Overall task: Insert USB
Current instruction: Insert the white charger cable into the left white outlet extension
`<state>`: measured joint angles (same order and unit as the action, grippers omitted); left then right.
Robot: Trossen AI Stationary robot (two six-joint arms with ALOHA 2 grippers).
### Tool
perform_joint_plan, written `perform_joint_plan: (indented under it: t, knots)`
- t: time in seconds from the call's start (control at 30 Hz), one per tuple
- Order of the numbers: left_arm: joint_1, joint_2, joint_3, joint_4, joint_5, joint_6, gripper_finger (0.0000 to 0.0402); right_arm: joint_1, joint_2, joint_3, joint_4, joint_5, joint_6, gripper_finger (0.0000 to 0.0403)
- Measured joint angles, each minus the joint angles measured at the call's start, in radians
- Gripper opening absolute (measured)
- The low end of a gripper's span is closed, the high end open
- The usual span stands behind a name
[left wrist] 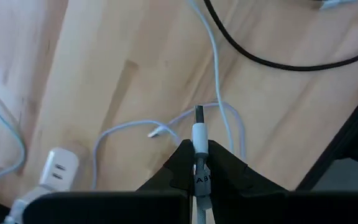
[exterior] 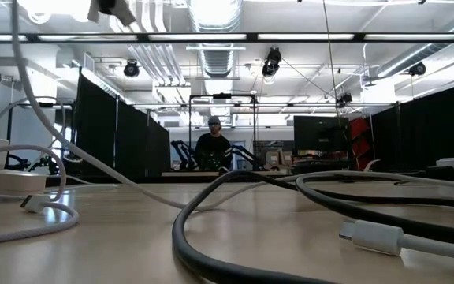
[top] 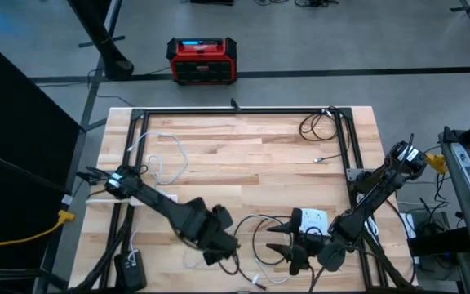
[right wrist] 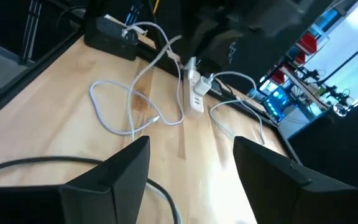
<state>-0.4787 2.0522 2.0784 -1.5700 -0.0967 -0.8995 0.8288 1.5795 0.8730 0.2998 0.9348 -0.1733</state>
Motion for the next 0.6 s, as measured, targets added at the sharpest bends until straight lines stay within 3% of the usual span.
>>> perform_joint_plan:
  t: [0.2,0.37,0.6]
  knots:
    - [-0.012,0.000,-0.018,0.000,-0.001,0.396,0.0013,0.000,0.000,0.000,-0.082,-0.003,0.070,0.0204]
    - [-0.042,0.000,-0.111,0.000,-0.077,0.669,0.0013,0.000,0.000,0.000,-0.086,-0.025,0.108,0.0204]
    - [-0.054,-0.003,-0.309,-0.001,-0.141,0.766,0.0013,0.000,0.000,0.000,-0.087,-0.027,0.129,0.0205]
